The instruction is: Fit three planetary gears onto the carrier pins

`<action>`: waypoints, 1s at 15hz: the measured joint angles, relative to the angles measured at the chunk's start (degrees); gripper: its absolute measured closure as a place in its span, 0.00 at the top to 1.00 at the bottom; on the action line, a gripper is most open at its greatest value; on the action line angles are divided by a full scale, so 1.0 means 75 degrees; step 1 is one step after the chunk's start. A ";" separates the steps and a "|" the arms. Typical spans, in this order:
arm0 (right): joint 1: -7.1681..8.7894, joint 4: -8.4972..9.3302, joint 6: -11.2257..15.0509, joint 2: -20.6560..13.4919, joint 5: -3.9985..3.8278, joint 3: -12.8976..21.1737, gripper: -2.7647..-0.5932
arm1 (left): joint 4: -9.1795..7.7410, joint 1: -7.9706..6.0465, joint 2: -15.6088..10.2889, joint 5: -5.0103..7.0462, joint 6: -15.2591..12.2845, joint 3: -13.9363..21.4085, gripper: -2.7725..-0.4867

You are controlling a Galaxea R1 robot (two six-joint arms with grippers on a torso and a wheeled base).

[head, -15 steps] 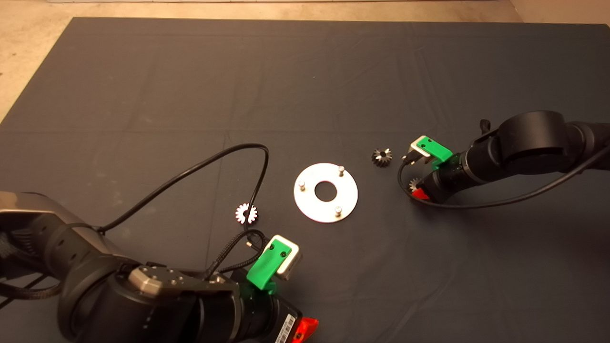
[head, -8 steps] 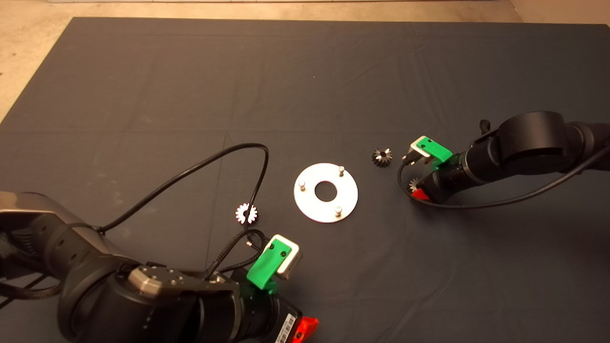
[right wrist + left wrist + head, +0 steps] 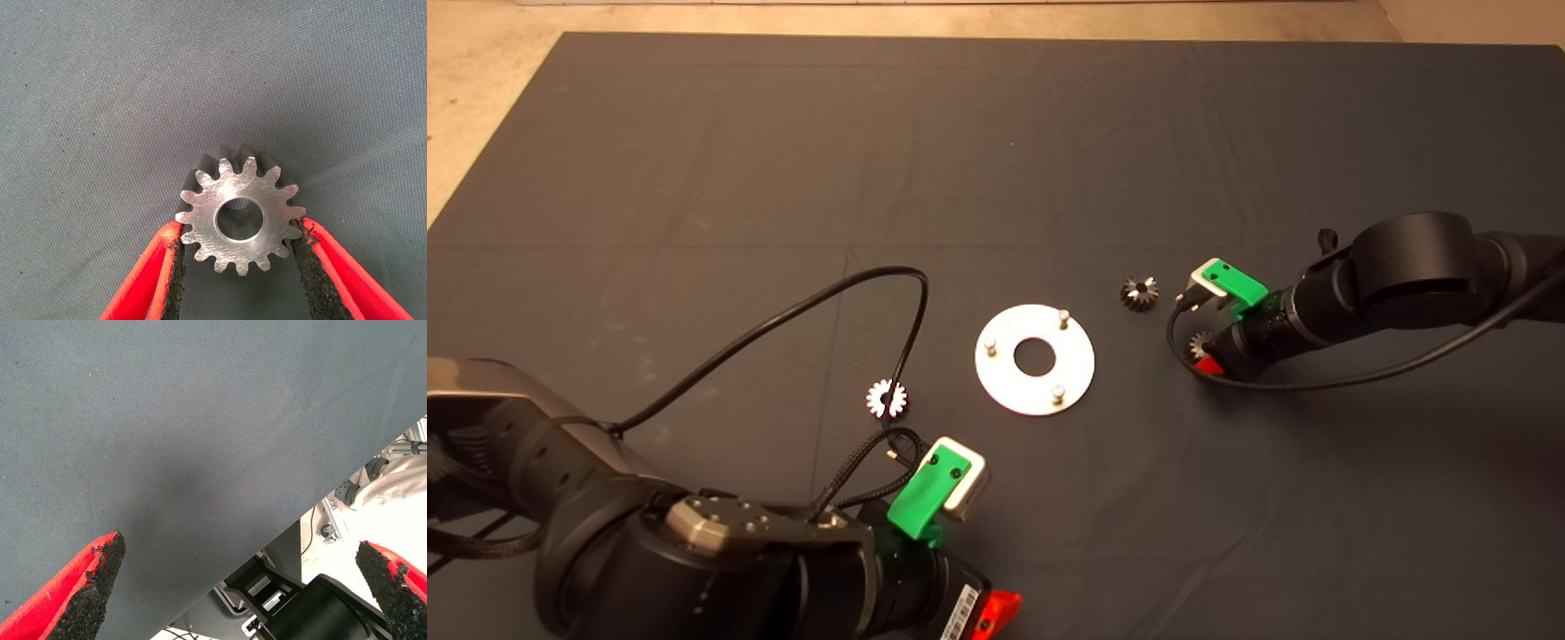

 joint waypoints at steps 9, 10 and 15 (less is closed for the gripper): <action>-0.0001 0.0009 -0.0078 0.0045 0.0323 -0.0113 0.27 | 0.0003 0.0000 -0.0003 0.0000 0.0000 0.0000 0.88; 0.0000 0.0011 -0.0089 0.0045 0.0330 -0.0117 0.27 | 0.0000 0.0000 -0.0003 0.0000 0.0000 0.0000 0.88; -0.0001 0.0015 -0.0133 0.0085 0.0349 -0.0184 0.27 | 0.0011 0.0000 0.0000 0.0000 0.0001 0.0000 0.88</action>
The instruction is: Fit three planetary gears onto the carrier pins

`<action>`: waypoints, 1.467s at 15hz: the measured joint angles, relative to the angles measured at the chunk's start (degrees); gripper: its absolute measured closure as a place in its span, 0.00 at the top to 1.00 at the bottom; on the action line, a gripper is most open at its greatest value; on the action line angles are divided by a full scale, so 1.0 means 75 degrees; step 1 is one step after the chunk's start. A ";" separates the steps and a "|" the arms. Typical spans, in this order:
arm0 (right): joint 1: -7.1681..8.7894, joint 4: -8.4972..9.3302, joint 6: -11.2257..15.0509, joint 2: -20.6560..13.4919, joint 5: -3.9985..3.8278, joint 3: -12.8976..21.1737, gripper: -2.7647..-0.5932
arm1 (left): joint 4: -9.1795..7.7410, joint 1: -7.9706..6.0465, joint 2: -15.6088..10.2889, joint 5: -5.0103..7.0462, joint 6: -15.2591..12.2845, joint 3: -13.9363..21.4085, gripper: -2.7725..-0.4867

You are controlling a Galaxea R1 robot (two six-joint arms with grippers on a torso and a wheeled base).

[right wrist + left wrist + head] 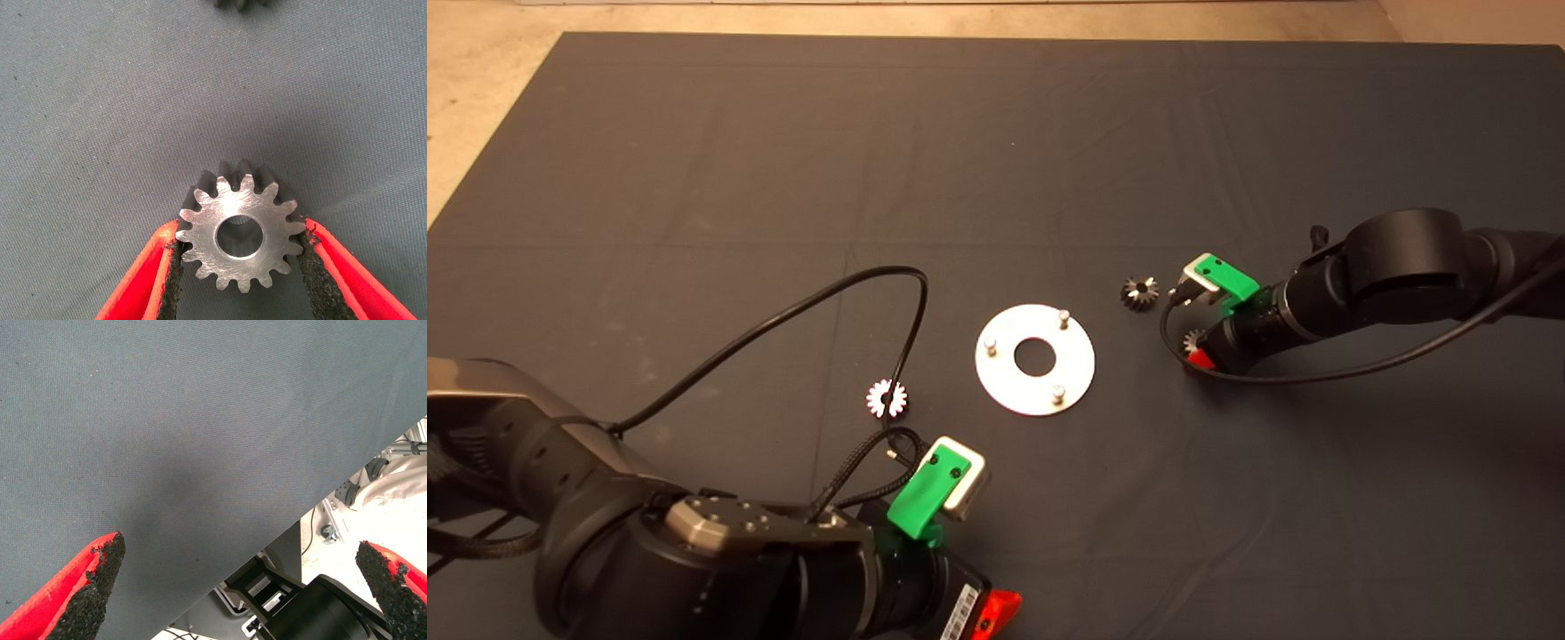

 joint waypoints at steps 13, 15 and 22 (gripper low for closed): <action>-0.0021 -0.0007 -0.0096 0.0000 0.0000 -0.0003 0.21 | 0.0047 0.0000 0.0005 0.0000 -0.0001 0.0000 0.88; -0.0021 -0.0007 -0.0208 0.0000 -0.0003 -0.0003 0.20 | 0.0049 0.0000 0.0005 0.0000 0.0001 0.0000 0.88; -0.0021 -0.0003 -0.0466 -0.0006 0.0000 0.0008 0.17 | 0.0085 0.0000 0.0005 0.0000 -0.0001 0.0000 0.88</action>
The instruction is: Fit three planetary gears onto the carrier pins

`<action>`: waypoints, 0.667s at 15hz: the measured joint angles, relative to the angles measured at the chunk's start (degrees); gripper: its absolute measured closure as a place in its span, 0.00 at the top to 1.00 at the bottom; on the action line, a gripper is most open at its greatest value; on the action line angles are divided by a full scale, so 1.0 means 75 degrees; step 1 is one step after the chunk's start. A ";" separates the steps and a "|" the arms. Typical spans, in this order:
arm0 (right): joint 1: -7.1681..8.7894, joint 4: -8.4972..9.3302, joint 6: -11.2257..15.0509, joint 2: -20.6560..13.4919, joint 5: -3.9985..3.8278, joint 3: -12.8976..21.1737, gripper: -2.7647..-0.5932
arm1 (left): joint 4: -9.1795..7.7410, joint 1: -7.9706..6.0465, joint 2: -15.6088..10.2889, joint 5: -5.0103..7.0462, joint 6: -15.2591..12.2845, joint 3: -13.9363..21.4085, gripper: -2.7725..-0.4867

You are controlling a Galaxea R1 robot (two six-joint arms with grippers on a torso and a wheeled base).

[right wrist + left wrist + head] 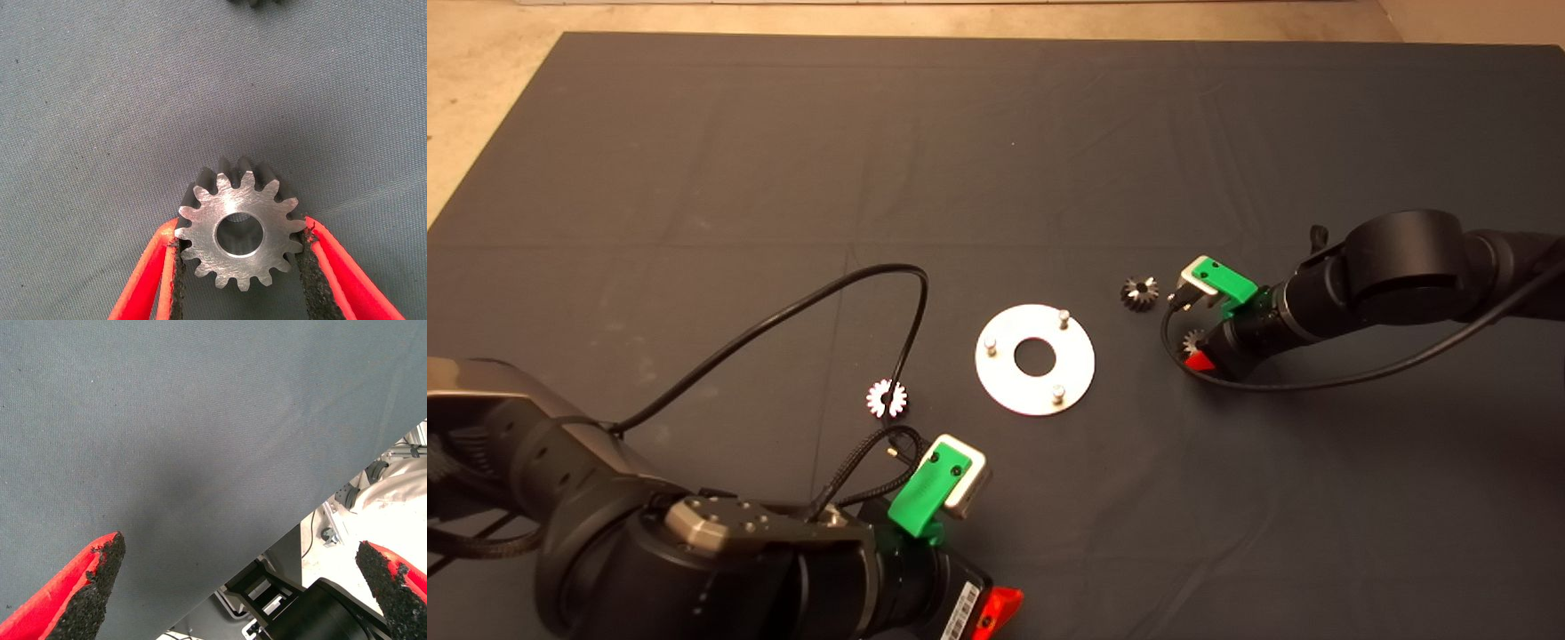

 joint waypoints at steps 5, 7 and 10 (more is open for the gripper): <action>-0.0020 0.0005 -0.0018 -0.0018 -0.0037 0.0466 0.15 | 0.0020 0.0000 0.0000 0.0000 0.0000 0.0000 0.88; -0.0015 0.0005 -0.0018 -0.0056 -0.0070 0.0734 0.15 | 0.0020 0.0000 0.0000 0.0003 0.0000 0.0000 0.88; 0.0066 0.0008 -0.0020 -0.0083 -0.0212 0.1352 0.15 | 0.0023 0.0000 0.0003 -0.0001 0.0000 0.0000 0.88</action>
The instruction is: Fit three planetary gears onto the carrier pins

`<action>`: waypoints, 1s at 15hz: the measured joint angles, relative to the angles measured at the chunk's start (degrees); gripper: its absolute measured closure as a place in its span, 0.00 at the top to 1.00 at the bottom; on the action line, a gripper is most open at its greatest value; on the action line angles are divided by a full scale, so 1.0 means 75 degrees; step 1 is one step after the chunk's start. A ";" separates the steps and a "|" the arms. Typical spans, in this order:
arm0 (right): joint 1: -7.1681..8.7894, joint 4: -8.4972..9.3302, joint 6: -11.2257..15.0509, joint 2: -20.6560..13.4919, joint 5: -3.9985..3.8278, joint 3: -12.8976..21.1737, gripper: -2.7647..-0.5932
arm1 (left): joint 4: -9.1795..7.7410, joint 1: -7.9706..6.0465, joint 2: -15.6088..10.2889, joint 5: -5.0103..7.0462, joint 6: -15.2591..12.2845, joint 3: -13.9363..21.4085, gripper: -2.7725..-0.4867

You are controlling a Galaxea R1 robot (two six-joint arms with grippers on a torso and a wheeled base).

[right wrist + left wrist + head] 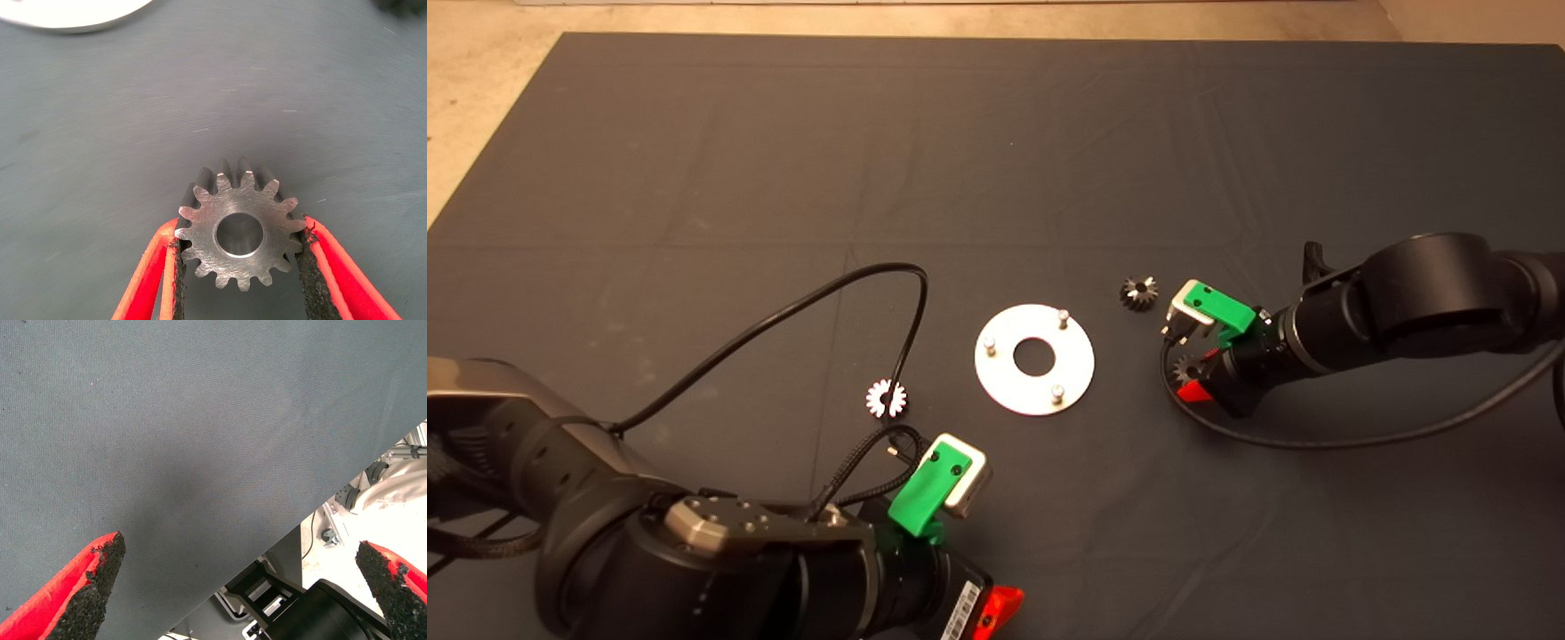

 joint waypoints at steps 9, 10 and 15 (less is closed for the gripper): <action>0.0700 0.0510 0.0005 0.1270 -0.0232 0.0563 0.15 | 0.0011 0.0000 0.0015 0.0001 0.0001 0.0000 0.88; 0.0698 0.0536 0.0005 0.1426 -0.0310 0.0563 0.15 | 0.0014 0.0000 0.0015 0.0001 0.0000 0.0000 0.88; 0.0698 0.0554 0.0002 0.2021 -0.0698 0.0428 0.15 | 0.0018 0.0000 0.0015 0.0001 0.0000 0.0000 0.88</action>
